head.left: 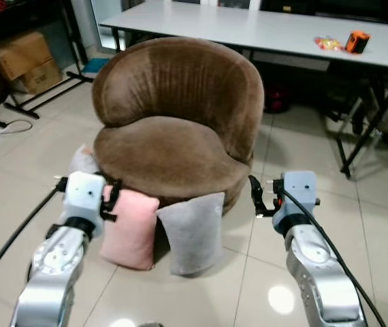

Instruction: Move the pillow to the sofa from floor

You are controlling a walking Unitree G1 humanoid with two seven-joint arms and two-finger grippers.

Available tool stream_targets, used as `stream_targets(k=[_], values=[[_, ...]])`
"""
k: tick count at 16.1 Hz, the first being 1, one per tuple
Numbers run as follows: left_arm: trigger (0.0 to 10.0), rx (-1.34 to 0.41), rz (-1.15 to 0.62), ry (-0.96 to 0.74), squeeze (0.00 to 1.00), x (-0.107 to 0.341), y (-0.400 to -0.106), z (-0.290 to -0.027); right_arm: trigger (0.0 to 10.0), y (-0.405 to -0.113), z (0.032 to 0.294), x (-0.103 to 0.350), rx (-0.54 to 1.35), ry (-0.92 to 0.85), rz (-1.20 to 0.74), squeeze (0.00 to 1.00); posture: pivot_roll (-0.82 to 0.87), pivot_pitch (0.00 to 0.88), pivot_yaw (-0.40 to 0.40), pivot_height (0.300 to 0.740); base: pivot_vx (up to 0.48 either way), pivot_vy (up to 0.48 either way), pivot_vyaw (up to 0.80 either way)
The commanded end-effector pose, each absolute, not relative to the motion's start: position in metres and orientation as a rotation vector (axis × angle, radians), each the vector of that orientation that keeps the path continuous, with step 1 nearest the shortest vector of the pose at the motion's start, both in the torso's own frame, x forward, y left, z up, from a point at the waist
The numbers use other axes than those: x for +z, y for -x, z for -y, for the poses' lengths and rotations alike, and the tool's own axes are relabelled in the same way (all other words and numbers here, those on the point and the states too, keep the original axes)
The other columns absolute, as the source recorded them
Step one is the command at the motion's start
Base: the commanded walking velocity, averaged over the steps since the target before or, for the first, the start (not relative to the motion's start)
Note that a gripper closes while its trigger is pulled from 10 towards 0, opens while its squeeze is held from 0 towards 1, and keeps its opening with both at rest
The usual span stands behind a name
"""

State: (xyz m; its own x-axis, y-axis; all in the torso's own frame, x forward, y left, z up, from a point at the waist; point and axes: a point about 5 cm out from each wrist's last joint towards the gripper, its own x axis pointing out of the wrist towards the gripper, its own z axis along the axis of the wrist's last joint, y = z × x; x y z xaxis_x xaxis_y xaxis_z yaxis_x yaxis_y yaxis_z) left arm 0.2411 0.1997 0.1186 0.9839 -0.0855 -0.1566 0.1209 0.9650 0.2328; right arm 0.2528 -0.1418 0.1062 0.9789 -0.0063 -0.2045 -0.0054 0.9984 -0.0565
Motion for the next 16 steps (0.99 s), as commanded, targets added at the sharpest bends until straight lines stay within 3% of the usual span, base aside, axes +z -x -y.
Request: stream_targets(k=[1, 4, 12, 13, 14, 15, 16], values=[[10.0, -0.110, -0.132, -0.248, 0.00, 0.123, -0.240, -0.201, 10.0, -0.255, 0.142, 0.108, -0.003, 0.058, -0.196, 1.00, -0.05, 0.000, -0.005, 0.740, 0.244, 0.000, 0.80], [10.0, -0.105, -0.134, -0.244, 0.00, 0.123, -0.244, -0.203, 10.0, -0.259, 0.147, 0.116, -0.069, 0.111, -0.114, 1.00, -0.07, 0.000, 0.003, 0.740, 0.247, 0.000, 0.74], [10.0, -0.116, -0.142, -0.234, 0.00, 0.121, -0.248, -0.207, 10.0, -0.258, 0.151, 0.112, -0.105, 0.064, -0.172, 1.00, -0.08, 0.000, 0.037, 0.740, 0.091, 0.000, 0.00], [10.0, -0.118, -0.143, -0.234, 0.00, 0.121, -0.248, -0.207, 10.0, -0.258, 0.152, 0.112, -0.108, 0.066, -0.173, 0.94, -0.08, 0.000, 0.037, 0.740, 0.247, 0.000, 0.00], [10.0, -0.120, -0.144, -0.233, 0.00, 0.120, -0.249, -0.207, 10.0, -0.257, 0.152, 0.112, -0.105, 0.070, -0.171, 0.77, -0.09, 0.000, 0.044, 0.740, 0.247, 0.000, 0.00], [10.0, -0.122, -0.143, -0.232, 0.00, 0.120, -0.250, -0.206, 10.0, -0.257, 0.152, 0.114, -0.100, 0.099, -0.165, 0.00, -0.10, 0.000, 0.043, 0.740, 0.247, 0.000, 0.00], [10.0, -0.126, -0.142, -0.233, 0.00, 0.120, -0.251, -0.205, 10.0, -0.256, 0.152, 0.114, -0.091, 0.096, -0.166, 0.00, -0.10, 0.000, 0.041, 0.740, 0.259, 0.000, 0.00]])
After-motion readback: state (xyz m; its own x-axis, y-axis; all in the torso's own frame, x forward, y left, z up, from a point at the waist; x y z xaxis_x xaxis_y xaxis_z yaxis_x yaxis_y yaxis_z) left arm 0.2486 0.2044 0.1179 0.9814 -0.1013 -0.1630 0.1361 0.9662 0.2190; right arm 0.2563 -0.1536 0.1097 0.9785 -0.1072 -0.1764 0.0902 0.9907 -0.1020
